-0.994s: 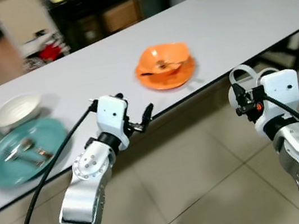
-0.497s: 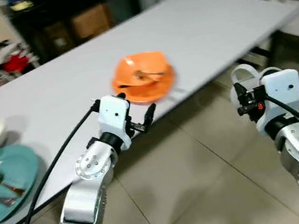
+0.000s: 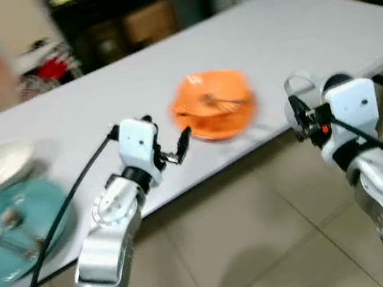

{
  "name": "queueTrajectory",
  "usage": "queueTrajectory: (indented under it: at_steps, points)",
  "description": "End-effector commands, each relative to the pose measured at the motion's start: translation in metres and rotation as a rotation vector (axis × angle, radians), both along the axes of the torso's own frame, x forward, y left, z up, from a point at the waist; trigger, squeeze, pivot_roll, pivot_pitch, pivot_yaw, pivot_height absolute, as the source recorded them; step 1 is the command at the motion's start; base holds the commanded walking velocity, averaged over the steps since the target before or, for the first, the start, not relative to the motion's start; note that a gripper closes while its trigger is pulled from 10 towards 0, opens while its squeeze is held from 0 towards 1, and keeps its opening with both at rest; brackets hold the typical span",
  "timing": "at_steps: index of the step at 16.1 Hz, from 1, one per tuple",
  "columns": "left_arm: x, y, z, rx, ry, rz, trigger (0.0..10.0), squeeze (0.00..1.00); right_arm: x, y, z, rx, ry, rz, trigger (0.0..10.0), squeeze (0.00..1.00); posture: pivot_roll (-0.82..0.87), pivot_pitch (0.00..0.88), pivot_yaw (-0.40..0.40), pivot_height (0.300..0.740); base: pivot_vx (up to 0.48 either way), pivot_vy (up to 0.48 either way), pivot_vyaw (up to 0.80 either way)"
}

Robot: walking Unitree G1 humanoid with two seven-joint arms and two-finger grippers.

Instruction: Setting the table

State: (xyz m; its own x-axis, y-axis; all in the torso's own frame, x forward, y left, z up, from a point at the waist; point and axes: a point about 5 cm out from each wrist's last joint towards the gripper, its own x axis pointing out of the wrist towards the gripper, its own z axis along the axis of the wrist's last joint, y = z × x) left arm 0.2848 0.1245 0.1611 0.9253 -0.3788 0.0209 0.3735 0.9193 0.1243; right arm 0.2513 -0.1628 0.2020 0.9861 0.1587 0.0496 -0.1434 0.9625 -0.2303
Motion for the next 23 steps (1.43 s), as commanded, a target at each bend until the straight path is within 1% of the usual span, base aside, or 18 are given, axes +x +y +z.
queueTrajectory:
  at_steps: [1,6,7,10,12,16,22,23]
  points:
    - [0.003,0.005,0.003,0.002,-0.01,0.029,10.0,0.0,-0.003,0.005,0.013,0.0,-0.07,0.035,10.0,0.0,-0.06,0.0,0.097,0.74,0.326,0.0,0.0]
    - [0.004,0.004,0.003,-0.001,-0.012,0.031,10.0,0.0,-0.002,0.006,0.017,-0.005,-0.091,0.057,10.0,0.0,-0.06,0.0,0.096,0.74,0.325,0.0,0.0]
    - [0.004,0.004,0.003,-0.001,-0.012,0.034,10.0,0.0,-0.002,0.007,0.017,-0.023,-0.09,0.068,10.0,0.0,-0.06,0.0,0.097,0.74,0.33,0.0,0.0]
    - [0.004,0.005,0.004,0.0,-0.016,0.041,10.0,0.0,-0.001,0.009,0.021,-0.138,-0.13,0.105,10.0,0.0,-0.06,0.0,0.095,0.74,0.328,0.0,0.0]
    - [0.004,0.005,0.004,0.0,-0.017,0.043,10.0,0.0,0.001,0.009,0.025,-0.128,-0.147,0.117,10.0,0.0,-0.06,0.0,0.092,0.74,0.328,0.0,0.0]
    - [0.003,0.006,0.003,0.001,-0.016,0.046,10.0,0.0,0.002,0.012,0.023,-0.133,-0.139,0.167,10.0,0.0,-0.05,0.0,0.089,0.74,0.329,0.0,0.0]
    - [0.002,0.006,0.003,0.008,-0.015,0.045,10.0,0.0,0.004,0.013,0.023,-0.142,-0.143,0.189,10.0,0.0,-0.04,0.0,0.085,0.74,0.329,0.0,0.72]
    - [0.002,0.006,0.003,0.01,-0.015,0.038,10.0,0.0,0.005,0.012,0.022,-0.146,-0.142,0.186,10.0,0.0,-0.04,0.0,0.086,0.74,0.326,0.0,0.0]
